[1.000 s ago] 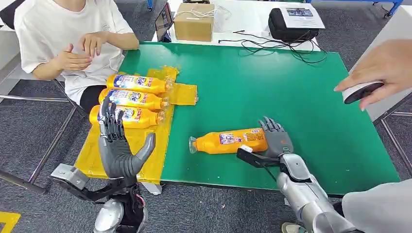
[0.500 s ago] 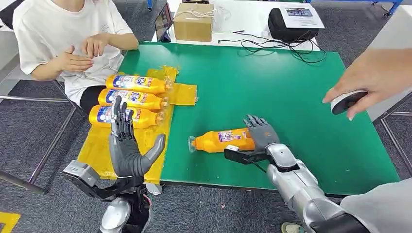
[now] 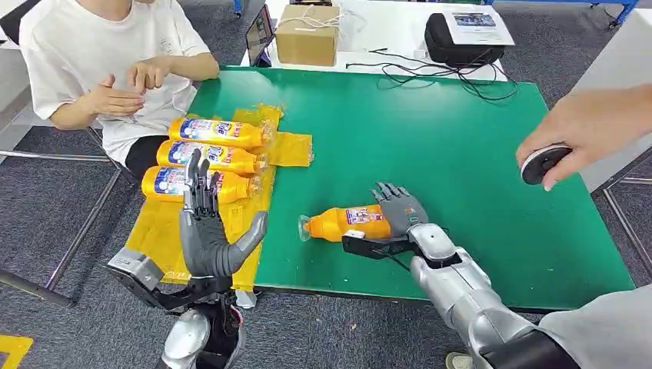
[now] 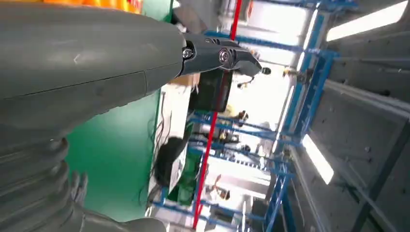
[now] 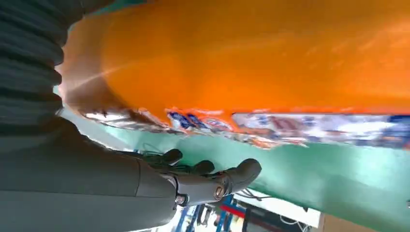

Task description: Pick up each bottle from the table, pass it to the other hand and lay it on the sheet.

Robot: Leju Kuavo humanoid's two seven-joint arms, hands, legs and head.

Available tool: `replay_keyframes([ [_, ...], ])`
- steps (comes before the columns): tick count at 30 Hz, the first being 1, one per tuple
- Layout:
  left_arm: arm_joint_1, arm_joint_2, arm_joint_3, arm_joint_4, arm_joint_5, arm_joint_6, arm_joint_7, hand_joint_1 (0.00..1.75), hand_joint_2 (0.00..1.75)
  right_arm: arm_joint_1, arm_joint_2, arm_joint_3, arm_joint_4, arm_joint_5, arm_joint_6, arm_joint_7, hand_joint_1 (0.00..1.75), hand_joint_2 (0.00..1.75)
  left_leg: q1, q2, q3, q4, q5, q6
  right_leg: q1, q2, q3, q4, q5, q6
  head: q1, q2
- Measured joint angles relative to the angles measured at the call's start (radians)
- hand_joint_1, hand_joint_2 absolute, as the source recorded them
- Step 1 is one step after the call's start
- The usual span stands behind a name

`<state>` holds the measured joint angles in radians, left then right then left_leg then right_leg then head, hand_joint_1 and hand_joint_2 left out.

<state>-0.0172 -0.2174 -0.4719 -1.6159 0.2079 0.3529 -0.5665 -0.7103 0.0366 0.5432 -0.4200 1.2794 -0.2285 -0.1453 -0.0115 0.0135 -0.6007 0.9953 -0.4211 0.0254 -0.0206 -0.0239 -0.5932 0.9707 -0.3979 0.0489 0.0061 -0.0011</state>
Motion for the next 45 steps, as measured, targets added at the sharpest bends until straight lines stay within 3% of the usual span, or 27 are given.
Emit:
replay_keyframes([
  [1,-0.001,0.000,-0.003,0.000,0.001,-0.002,0.001,0.00,1.75,-0.002,0.004,0.001,0.003,-0.013,0.015,0.002,0.00,1.75,0.000,0.000,0.000,0.000,0.000,0.000,0.000,0.000,0.000,0.000,0.000,0.000,0.000,0.000],
  [2,-0.002,0.000,-0.005,0.000,0.001,-0.002,0.001,0.00,1.75,-0.002,0.006,0.001,0.006,-0.026,0.029,0.002,0.63,1.75,0.000,0.000,0.000,0.000,0.000,0.000,0.000,0.000,0.000,0.000,0.000,0.000,0.000,0.000],
  [3,-0.002,0.000,-0.005,0.000,0.001,-0.002,0.002,0.00,1.75,-0.003,0.007,0.001,0.008,-0.041,0.044,0.002,1.71,1.75,0.000,0.000,0.000,0.000,0.000,0.000,0.000,0.000,0.000,0.000,0.000,0.000,0.000,0.000],
  [14,-0.019,0.000,-0.008,0.023,0.000,0.002,0.007,0.00,1.75,0.011,-0.004,-0.021,0.034,-0.174,0.078,-0.021,1.75,1.75,0.000,0.000,0.001,0.000,0.000,0.000,0.000,0.000,0.001,0.000,0.000,0.000,0.000,0.000],
  [23,-0.024,0.000,-0.007,0.040,-0.002,0.006,0.026,0.00,1.75,-0.018,-0.025,-0.047,0.045,-0.255,0.222,0.045,1.75,1.75,0.000,0.000,0.005,0.000,0.000,0.000,0.000,0.000,0.004,-0.001,0.000,0.000,0.000,0.000],
  [30,-0.020,0.001,-0.002,0.066,-0.003,0.006,0.075,0.00,1.75,-0.008,-0.048,-0.133,0.045,-0.402,0.254,-0.023,1.75,1.75,0.000,-0.001,0.010,0.000,-0.001,0.001,0.000,0.000,0.010,-0.002,0.000,0.000,0.000,0.000],
  [37,0.037,0.000,0.030,0.132,0.039,-0.012,0.191,0.00,1.75,0.090,-0.023,-0.262,-0.074,-0.726,0.294,-0.262,1.75,1.75,0.000,0.005,0.015,0.000,-0.005,-0.001,0.000,0.004,0.014,-0.003,0.000,0.000,0.000,0.000],
  [42,0.079,-0.002,0.042,0.182,0.115,0.007,0.220,0.00,1.75,0.246,0.029,-0.276,-0.316,-0.891,0.278,-0.280,1.75,1.75,0.004,0.005,0.012,0.000,-0.005,-0.002,0.003,0.005,0.011,-0.002,-0.001,-0.001,0.000,0.000],
  [45,0.079,-0.002,0.042,0.182,0.115,0.007,0.220,0.00,1.75,0.246,0.029,-0.276,-0.316,-0.891,0.278,-0.280,1.75,1.75,0.004,0.005,0.012,0.000,-0.005,-0.002,0.003,0.005,0.011,-0.002,-0.001,-0.001,0.000,0.000],
])
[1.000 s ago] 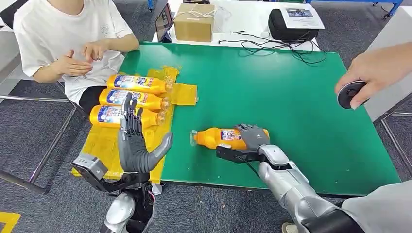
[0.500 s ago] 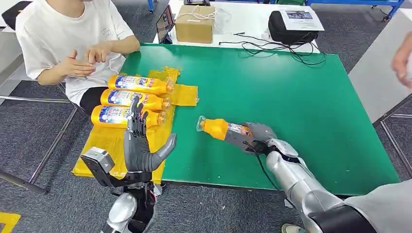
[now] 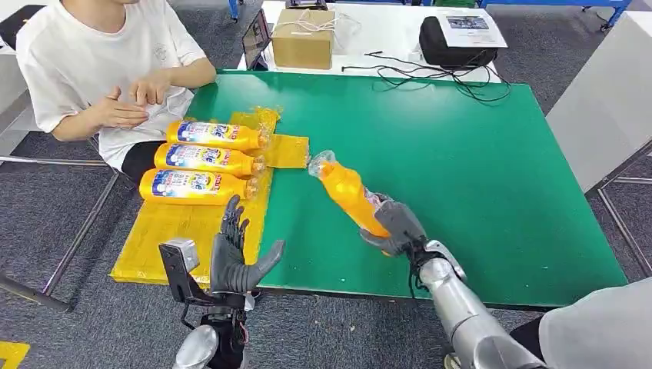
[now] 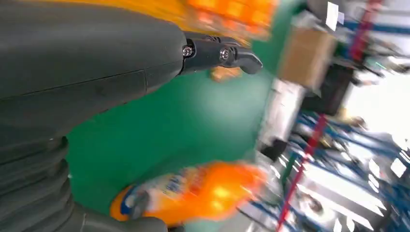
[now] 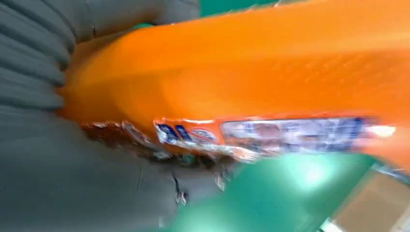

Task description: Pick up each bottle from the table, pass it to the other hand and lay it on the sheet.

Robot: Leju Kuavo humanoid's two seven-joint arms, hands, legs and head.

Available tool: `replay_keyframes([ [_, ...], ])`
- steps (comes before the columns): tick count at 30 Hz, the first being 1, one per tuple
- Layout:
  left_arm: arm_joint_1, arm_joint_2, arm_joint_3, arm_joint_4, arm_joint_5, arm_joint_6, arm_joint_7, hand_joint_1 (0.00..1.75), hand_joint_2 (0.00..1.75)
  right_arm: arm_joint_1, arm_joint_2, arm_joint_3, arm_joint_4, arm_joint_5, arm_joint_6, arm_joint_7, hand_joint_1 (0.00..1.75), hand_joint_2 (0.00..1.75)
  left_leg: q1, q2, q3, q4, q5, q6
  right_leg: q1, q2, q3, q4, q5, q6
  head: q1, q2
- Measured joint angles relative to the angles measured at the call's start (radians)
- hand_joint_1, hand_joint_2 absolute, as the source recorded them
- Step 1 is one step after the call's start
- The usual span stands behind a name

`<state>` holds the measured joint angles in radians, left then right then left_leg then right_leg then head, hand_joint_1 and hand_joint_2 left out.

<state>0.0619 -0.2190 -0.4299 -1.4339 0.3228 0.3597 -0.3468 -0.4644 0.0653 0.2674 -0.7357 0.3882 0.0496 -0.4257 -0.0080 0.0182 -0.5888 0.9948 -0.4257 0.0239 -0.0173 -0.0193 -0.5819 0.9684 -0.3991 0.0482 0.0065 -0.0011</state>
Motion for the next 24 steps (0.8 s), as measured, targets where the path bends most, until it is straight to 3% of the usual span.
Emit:
replay_keyframes([
  [2,0.002,0.000,0.000,0.001,0.004,0.000,0.000,0.00,1.75,0.007,0.002,0.000,-0.011,-0.005,-0.002,0.000,1.75,1.75,0.000,0.000,0.000,0.000,0.000,0.000,0.000,0.000,0.000,0.000,0.000,0.000,0.000,0.000],
  [5,0.045,0.001,-0.007,0.009,0.041,-0.035,-0.033,0.00,1.75,0.145,0.050,0.043,-0.324,-0.134,-0.039,0.017,1.75,1.75,0.000,0.000,-0.010,0.000,0.001,-0.001,0.000,0.000,-0.009,0.001,0.000,0.000,0.000,0.000],
  [7,0.054,0.001,-0.009,0.008,0.041,-0.036,-0.039,0.00,1.75,0.180,0.056,0.068,-0.423,-0.156,-0.044,0.019,1.75,1.75,0.000,-0.001,-0.011,0.000,0.001,0.000,0.000,0.000,-0.010,0.001,0.000,0.000,0.000,0.000],
  [15,0.056,0.021,-0.026,0.002,-0.016,-0.055,-0.070,0.00,1.75,0.209,0.056,0.125,-0.504,-0.148,-0.026,0.001,1.75,1.75,0.000,-0.001,-0.012,0.000,0.001,0.000,0.000,-0.001,-0.011,0.000,0.000,0.000,0.000,0.000],
  [24,0.062,0.042,-0.062,-0.089,0.001,-0.081,-0.074,0.00,1.75,0.236,0.068,0.324,-0.433,-0.033,-0.035,-0.029,1.75,1.75,0.000,-0.001,-0.012,0.000,0.001,0.000,0.000,-0.001,-0.012,0.000,0.000,0.000,0.000,0.000],
])
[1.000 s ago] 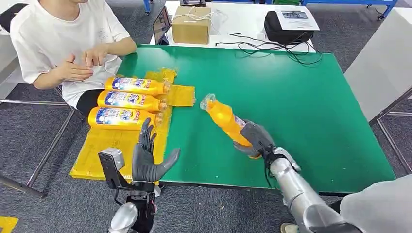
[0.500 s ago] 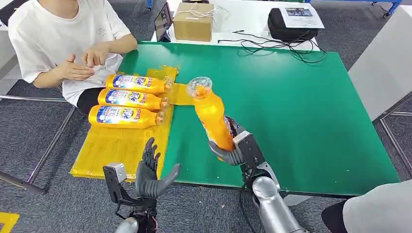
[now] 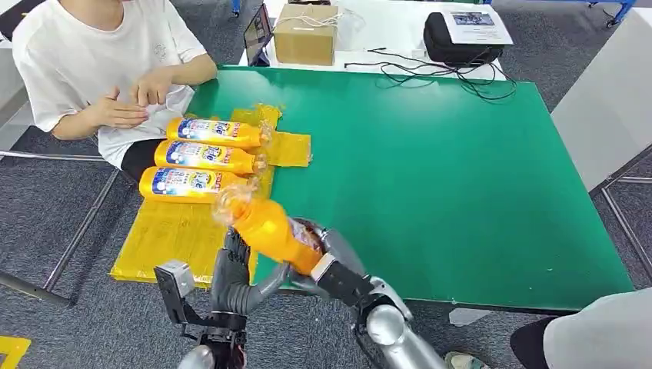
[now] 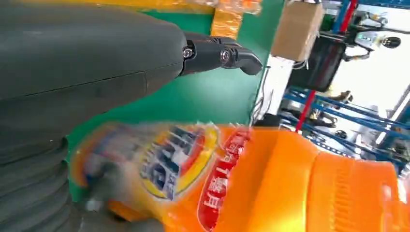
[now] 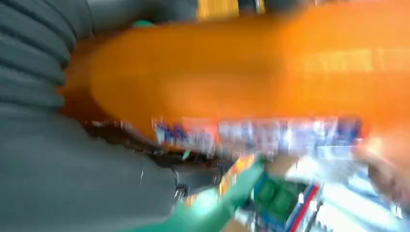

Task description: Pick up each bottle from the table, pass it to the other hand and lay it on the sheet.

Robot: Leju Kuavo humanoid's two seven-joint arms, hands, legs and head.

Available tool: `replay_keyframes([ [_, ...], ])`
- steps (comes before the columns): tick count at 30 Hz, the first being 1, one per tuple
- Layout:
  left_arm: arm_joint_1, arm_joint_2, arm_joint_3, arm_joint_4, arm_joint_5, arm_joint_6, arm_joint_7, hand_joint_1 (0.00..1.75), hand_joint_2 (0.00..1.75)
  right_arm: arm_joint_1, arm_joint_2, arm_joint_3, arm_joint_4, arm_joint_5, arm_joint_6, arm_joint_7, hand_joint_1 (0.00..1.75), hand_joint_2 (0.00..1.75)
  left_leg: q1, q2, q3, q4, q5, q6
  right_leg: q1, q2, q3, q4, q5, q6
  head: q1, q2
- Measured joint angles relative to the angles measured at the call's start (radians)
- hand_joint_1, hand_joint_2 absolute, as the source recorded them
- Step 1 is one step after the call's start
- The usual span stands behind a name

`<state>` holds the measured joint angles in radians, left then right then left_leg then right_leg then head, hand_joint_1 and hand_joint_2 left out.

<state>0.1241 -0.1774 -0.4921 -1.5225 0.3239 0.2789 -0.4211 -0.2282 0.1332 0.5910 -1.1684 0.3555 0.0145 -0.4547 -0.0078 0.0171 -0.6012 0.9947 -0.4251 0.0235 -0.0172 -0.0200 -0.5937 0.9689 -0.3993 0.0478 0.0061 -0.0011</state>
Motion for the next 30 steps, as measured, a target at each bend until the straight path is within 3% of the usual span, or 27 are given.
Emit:
replay_keyframes([
  [11,0.005,0.020,-0.014,-0.013,0.077,-0.070,0.040,0.00,1.75,-0.013,0.010,0.132,0.108,0.019,0.011,-0.035,1.75,1.75,0.000,0.000,0.000,0.000,0.000,0.000,0.000,0.000,0.000,0.000,0.000,0.000,0.000,0.000],
  [24,-0.005,0.042,-0.019,0.043,0.117,-0.123,0.092,0.03,1.75,-0.025,0.009,0.142,0.165,-0.002,0.018,-0.079,1.75,1.75,0.000,0.000,0.000,0.000,0.000,0.000,0.000,0.000,0.000,0.000,0.000,0.000,0.000,0.000],
  [25,-0.006,0.043,-0.019,0.047,0.117,-0.124,0.092,1.48,1.75,-0.025,0.009,0.143,0.166,-0.006,0.020,-0.079,1.75,1.75,0.000,0.000,0.000,0.000,0.000,0.000,0.000,0.000,0.000,0.000,0.000,0.000,0.000,0.000],
  [26,-0.008,0.043,-0.020,0.052,0.114,-0.124,0.092,1.75,1.75,-0.026,0.010,0.143,0.168,-0.013,0.024,-0.080,1.75,1.75,0.000,0.000,0.000,0.000,0.000,0.000,0.000,0.000,0.000,0.000,0.000,0.000,0.000,0.000],
  [30,-0.024,0.043,-0.022,0.083,0.105,-0.133,0.085,1.75,1.75,-0.029,0.009,0.144,0.169,-0.031,0.034,-0.083,1.75,1.75,0.000,0.000,0.000,0.000,0.000,0.000,0.000,0.000,0.000,0.000,0.000,0.000,0.000,0.000],
])
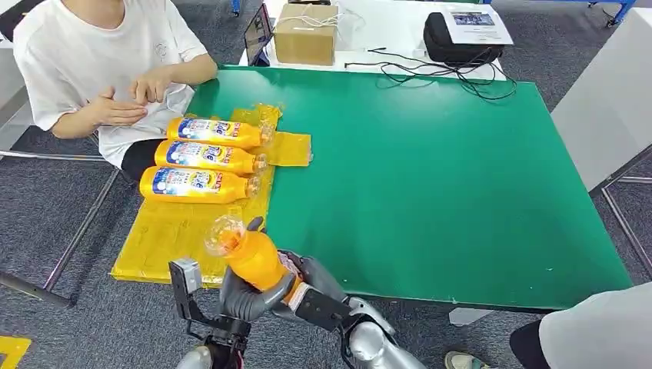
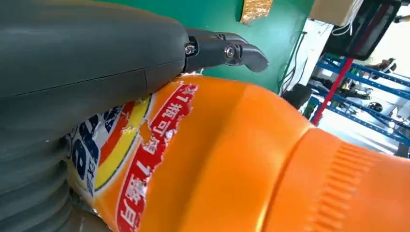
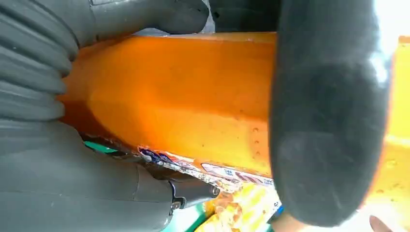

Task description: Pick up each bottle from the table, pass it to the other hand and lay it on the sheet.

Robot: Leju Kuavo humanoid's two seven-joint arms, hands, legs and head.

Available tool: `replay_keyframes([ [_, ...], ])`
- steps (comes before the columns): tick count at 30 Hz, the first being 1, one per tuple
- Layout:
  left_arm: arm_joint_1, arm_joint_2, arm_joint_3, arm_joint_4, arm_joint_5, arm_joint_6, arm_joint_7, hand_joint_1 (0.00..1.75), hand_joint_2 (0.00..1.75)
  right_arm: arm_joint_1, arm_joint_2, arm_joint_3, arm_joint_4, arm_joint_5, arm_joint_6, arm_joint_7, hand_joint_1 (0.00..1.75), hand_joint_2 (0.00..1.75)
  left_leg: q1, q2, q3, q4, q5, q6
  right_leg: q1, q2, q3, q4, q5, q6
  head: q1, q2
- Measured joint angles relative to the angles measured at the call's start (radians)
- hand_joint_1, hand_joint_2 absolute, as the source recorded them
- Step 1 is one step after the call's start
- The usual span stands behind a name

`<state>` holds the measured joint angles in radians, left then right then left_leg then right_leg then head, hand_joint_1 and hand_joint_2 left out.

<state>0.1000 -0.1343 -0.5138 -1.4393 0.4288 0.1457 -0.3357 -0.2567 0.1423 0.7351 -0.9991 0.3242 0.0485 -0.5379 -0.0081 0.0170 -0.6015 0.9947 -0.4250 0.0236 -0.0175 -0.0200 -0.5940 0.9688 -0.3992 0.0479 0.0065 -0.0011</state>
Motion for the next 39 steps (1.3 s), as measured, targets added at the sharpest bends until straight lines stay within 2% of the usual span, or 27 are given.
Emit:
replay_keyframes([
  [1,-0.003,0.000,0.000,0.008,-0.007,-0.001,-0.008,1.75,1.75,0.000,0.000,0.000,0.000,-0.008,0.006,0.000,1.47,1.75,0.000,0.000,0.000,0.000,0.000,0.000,0.000,0.000,0.000,0.000,0.000,0.000,0.000,0.000],
  [2,-0.005,0.000,0.000,0.015,-0.013,-0.002,-0.016,1.75,1.75,0.000,0.000,0.000,0.000,-0.013,0.009,0.000,0.56,1.75,0.000,0.000,0.000,0.000,0.000,0.000,0.000,0.000,0.000,0.000,0.000,0.000,0.000,0.000],
  [4,-0.009,0.000,0.001,0.025,-0.017,-0.010,-0.029,1.75,1.75,0.001,0.000,0.000,-0.002,-0.024,0.014,0.000,0.56,1.75,0.000,0.000,0.000,0.000,0.000,0.000,0.000,0.000,0.000,0.000,0.000,0.000,0.000,0.000],
  [5,-0.010,0.000,0.003,0.029,-0.010,-0.018,-0.032,1.75,1.75,0.002,0.000,0.000,-0.005,-0.031,0.015,0.005,0.00,1.75,0.000,0.000,0.000,0.000,0.000,0.000,0.000,0.000,0.000,0.000,0.000,0.000,0.000,0.000],
  [6,-0.010,0.000,0.006,0.030,-0.003,-0.027,-0.032,1.75,1.75,0.004,0.000,0.000,-0.009,-0.038,0.017,0.010,0.00,0.00,0.000,0.000,0.000,0.000,0.000,0.000,0.000,0.000,0.000,0.000,0.000,0.000,0.000,0.000],
  [10,-0.008,0.003,0.016,0.030,0.011,-0.053,-0.035,1.75,1.75,0.013,0.000,0.000,-0.025,-0.053,0.024,0.021,0.00,0.00,0.000,0.000,0.000,0.000,0.000,0.000,0.000,0.000,0.000,0.000,0.000,0.000,0.000,0.000],
  [14,0.003,0.005,0.017,0.009,-0.037,-0.054,-0.084,1.75,1.75,0.042,0.001,0.006,-0.080,-0.002,-0.043,-0.008,0.00,0.00,0.000,-0.001,-0.001,0.000,0.000,0.000,0.000,-0.001,0.000,0.000,0.000,0.000,0.000,0.000],
  [19,0.001,0.005,0.023,-0.030,-0.073,-0.031,-0.104,1.75,1.75,0.080,-0.002,0.005,-0.179,-0.022,-0.080,-0.024,0.00,0.00,0.000,-0.003,-0.001,0.000,0.000,0.000,0.000,-0.002,0.000,0.000,0.000,0.000,0.000,0.000],
  [21,-0.001,0.004,0.021,-0.045,-0.112,-0.001,-0.113,1.75,1.75,0.099,-0.002,0.003,-0.205,0.011,-0.147,-0.043,0.00,0.00,0.000,-0.003,-0.001,0.000,0.000,0.000,0.000,-0.002,0.000,0.000,0.000,0.000,0.000,0.000],
  [24,-0.016,-0.007,0.001,-0.054,-0.371,0.180,-0.139,1.75,1.75,0.141,-0.005,0.001,-0.270,0.151,-0.378,-0.080,0.00,0.00,0.000,-0.004,-0.001,0.000,0.000,0.000,0.000,-0.003,0.000,0.000,0.000,0.000,0.000,0.000],
  [25,-0.018,-0.011,-0.007,-0.056,-0.430,0.215,-0.144,1.75,1.75,0.154,-0.009,0.001,-0.291,0.177,-0.418,-0.087,0.00,0.00,0.000,-0.004,-0.001,0.000,0.000,0.000,0.000,-0.003,0.001,0.000,0.000,0.000,0.000,0.000],
  [34,-0.003,-0.015,0.003,-0.034,-0.492,0.280,-0.122,1.75,1.75,0.204,-0.025,0.022,-0.447,0.227,-0.500,-0.138,0.00,0.00,0.001,-0.001,-0.001,0.000,0.001,-0.001,0.001,-0.002,-0.003,0.000,-0.001,-0.001,-0.002,0.000],
  [39,-0.009,-0.014,0.023,-0.026,-0.707,0.377,-0.101,1.75,1.75,0.242,-0.034,0.015,-0.508,0.190,-0.586,-0.157,0.00,0.00,0.001,-0.003,-0.001,0.000,0.001,-0.001,0.001,-0.003,-0.002,0.000,-0.001,-0.001,-0.002,0.000],
])
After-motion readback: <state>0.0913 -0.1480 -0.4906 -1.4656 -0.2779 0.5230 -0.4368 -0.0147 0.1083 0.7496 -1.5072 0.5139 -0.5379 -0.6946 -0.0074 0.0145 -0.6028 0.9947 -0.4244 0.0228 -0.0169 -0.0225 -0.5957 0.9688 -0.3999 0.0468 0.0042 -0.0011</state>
